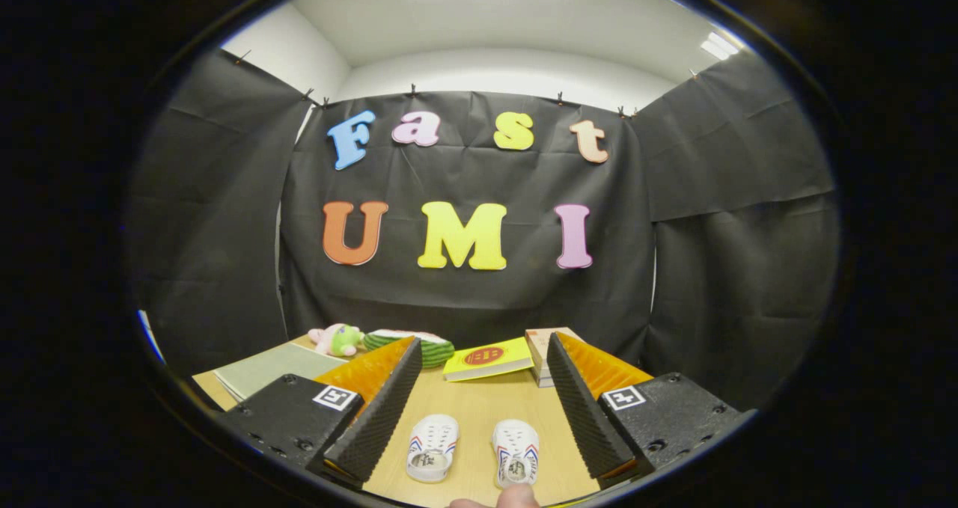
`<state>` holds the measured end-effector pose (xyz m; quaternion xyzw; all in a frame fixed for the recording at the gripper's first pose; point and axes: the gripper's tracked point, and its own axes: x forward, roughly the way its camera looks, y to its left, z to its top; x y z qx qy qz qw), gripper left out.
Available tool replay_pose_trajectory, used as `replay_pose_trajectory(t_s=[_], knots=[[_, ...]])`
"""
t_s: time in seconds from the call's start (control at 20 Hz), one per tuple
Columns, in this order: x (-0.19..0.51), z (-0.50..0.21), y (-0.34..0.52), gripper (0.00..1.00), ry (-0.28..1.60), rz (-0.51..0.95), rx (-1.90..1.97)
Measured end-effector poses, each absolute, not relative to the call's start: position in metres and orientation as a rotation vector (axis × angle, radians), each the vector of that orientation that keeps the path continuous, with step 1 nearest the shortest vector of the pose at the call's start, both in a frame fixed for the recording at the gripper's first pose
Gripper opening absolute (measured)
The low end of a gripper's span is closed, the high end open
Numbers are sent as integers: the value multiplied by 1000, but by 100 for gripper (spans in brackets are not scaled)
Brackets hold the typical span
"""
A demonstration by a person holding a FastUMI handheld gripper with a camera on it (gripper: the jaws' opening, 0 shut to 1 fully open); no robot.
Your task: Open the storage box then place both shoes into the box .Put the left shoe in first, then the right shoe, with the right side of both shoes facing outward in a uniform manner.
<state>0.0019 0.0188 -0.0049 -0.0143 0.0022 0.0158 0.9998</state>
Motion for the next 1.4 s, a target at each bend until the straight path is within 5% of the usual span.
replay_pose_trajectory(t_s=[0.45, 0.95, 1.4], knots=[[5, -14, 28, 100, 26, 71, -14], [17, -51, 91, 100, 141, 344, 103], [20, -145, 163, 100, 482, 637, 332]])
